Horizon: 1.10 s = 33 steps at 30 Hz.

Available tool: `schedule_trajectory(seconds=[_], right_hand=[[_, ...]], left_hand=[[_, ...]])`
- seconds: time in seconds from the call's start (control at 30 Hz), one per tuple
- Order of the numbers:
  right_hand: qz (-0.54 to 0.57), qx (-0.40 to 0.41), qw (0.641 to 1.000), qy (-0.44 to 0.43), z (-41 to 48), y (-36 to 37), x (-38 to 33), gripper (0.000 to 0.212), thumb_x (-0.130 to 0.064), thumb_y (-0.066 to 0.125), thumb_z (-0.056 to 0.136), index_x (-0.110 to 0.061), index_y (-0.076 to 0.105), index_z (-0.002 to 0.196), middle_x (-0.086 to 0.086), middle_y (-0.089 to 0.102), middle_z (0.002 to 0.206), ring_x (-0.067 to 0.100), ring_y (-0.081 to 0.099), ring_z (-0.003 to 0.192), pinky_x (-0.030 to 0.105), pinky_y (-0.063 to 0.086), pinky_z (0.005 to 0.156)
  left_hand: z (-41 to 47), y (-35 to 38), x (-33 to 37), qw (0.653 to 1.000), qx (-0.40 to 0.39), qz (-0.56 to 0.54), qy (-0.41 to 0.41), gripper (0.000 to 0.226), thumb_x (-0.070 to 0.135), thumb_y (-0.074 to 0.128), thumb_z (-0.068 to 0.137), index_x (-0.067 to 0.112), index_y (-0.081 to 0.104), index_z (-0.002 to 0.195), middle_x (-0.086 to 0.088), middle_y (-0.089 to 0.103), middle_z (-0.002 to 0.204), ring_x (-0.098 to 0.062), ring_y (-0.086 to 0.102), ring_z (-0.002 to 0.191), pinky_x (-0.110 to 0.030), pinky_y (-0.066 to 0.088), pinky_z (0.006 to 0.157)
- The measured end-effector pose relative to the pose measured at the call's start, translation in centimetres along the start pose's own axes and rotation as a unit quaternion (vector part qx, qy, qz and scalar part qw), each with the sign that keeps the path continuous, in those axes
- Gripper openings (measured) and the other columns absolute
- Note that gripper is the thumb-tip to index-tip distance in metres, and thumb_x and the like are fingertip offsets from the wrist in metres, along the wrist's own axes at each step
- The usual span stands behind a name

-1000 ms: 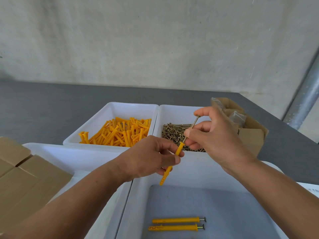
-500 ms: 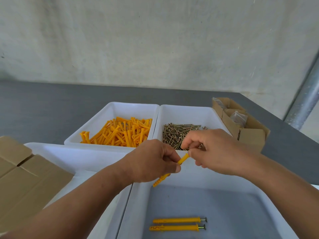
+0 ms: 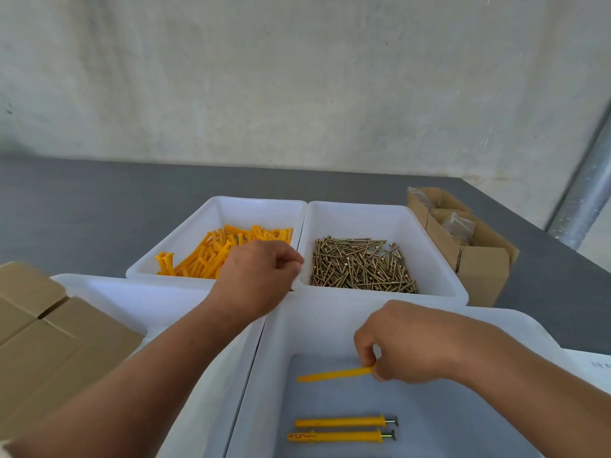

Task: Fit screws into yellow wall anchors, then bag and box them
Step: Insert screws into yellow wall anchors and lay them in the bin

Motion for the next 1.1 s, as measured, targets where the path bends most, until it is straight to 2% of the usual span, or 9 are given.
schedule_trajectory(seconds=[0.17,0.43,0.53,0.6,0.7,0.8,0.87,1.03,1.1], right_hand=[[-0.02,-0.066,0.998,-0.004,0.3,2.3,-1.1,0.021,-0.016,0.06,0.091,-0.021,0.069,0.109,-0.002,0.065,0.1,0.008,0.049,0.078,0.013,0.03,0.051],[-0.016,-0.117,0.993,-0.003,0.5,3.2,-1.6,0.019,-0.019,0.066,0.088,-0.019,0.072,0.106,0.001,0.069,0.107,0.011,0.051,0.08,0.021,0.041,0.058],[-0.009,-0.126,0.992,-0.01,0.3,3.0,-1.7,0.02,-0.025,0.063,0.09,-0.018,0.073,0.106,0.0,0.07,0.108,0.01,0.052,0.083,0.023,0.043,0.065],[0.002,-0.082,0.997,-0.01,0.1,1.6,-1.5,0.018,-0.031,0.061,0.091,-0.021,0.073,0.101,-0.003,0.07,0.102,0.009,0.054,0.082,0.022,0.043,0.063],[0.029,0.087,0.996,0.008,0.0,-3.0,-0.1,0.023,-0.041,0.058,0.09,-0.022,0.068,0.083,-0.009,0.067,0.083,0.005,0.058,0.076,0.025,0.047,0.066],[0.108,0.262,0.958,0.052,0.0,-6.6,3.1,0.031,-0.045,0.056,0.092,-0.023,0.061,0.071,-0.011,0.059,0.064,0.002,0.053,0.063,0.023,0.038,0.056],[0.116,0.298,0.943,0.095,0.3,-6.8,5.4,0.039,-0.048,0.047,0.096,-0.022,0.054,0.068,-0.006,0.056,0.064,0.007,0.051,0.062,0.026,0.036,0.055],[0.129,0.15,0.957,0.214,2.2,-2.4,9.5,0.057,-0.061,0.014,0.099,-0.026,0.056,0.082,-0.004,0.059,0.087,0.017,0.057,0.091,0.035,0.043,0.077],[0.135,0.096,0.96,0.226,2.9,-1.6,9.6,0.068,-0.064,0.008,0.098,-0.027,0.061,0.12,0.002,0.061,0.125,0.025,0.052,0.122,0.039,0.041,0.097]], left_hand=[[0.9,-1.0,-3.2,0.992,0.049,0.107,-0.049,0.018,0.029,0.056,0.092,0.023,0.071,0.085,0.009,0.062,0.075,-0.014,0.058,0.083,-0.023,0.035,0.058],[1.0,1.2,-5.1,0.963,-0.062,0.254,-0.061,0.058,0.064,0.028,0.096,0.023,0.066,0.079,0.004,0.054,0.074,-0.011,0.051,0.07,-0.028,0.033,0.056],[1.0,1.4,-5.5,0.96,-0.079,0.261,-0.071,0.06,0.066,0.024,0.095,0.026,0.069,0.087,0.004,0.05,0.084,-0.013,0.05,0.081,-0.03,0.038,0.065],[1.0,1.5,-5.7,0.953,-0.089,0.276,-0.083,0.063,0.068,0.021,0.094,0.027,0.068,0.086,0.0,0.048,0.093,-0.018,0.05,0.09,-0.034,0.042,0.076],[0.9,1.4,-6.0,0.938,-0.094,0.319,-0.093,0.069,0.073,0.014,0.091,0.027,0.066,0.083,-0.002,0.049,0.095,-0.024,0.052,0.095,-0.038,0.045,0.083],[0.9,1.4,-6.2,0.93,-0.104,0.34,-0.095,0.073,0.075,0.01,0.089,0.027,0.064,0.085,0.0,0.054,0.089,-0.023,0.055,0.093,-0.038,0.045,0.082],[0.9,1.6,-6.4,0.929,-0.113,0.339,-0.094,0.072,0.073,0.008,0.09,0.027,0.063,0.086,0.002,0.058,0.087,-0.02,0.056,0.09,-0.036,0.043,0.077],[1.0,1.8,-6.7,0.927,-0.119,0.341,-0.099,0.066,0.065,0.011,0.096,0.028,0.066,0.095,0.005,0.059,0.088,-0.017,0.051,0.085,-0.035,0.036,0.074],[1.1,1.7,-6.8,0.929,-0.12,0.334,-0.104,0.061,0.059,0.014,0.099,0.026,0.066,0.096,0.004,0.06,0.09,-0.018,0.051,0.086,-0.035,0.036,0.075]])
Point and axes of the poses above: each hand's wrist, its own z-axis towards the middle knuckle, its own y-axis out of the palm, x = y × z, the point moved 9 cm from there along z, towards the middle knuckle
